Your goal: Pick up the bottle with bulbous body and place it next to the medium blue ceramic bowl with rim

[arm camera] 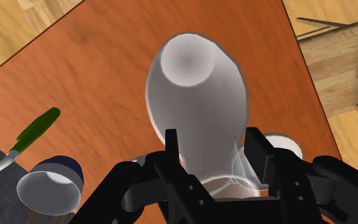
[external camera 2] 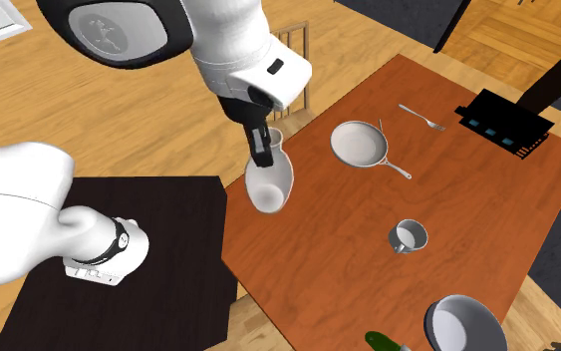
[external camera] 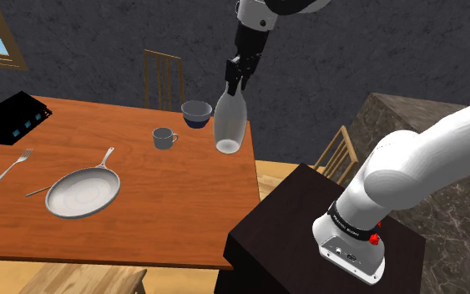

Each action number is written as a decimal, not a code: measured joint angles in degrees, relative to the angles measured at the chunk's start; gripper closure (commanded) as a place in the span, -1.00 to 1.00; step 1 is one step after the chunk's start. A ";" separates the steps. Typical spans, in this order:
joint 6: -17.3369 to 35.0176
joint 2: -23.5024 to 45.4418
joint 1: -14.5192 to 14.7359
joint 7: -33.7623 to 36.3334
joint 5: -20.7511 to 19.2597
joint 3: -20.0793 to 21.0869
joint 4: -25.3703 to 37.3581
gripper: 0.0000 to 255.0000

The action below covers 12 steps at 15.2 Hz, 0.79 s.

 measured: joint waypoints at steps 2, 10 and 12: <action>1.85 3.93 -0.72 -0.86 -0.66 -0.50 2.02 1.00; 6.87 20.59 -3.14 -3.93 -3.05 -2.39 13.44 1.00; 6.86 24.97 -3.59 -4.53 -3.57 -2.79 17.80 1.00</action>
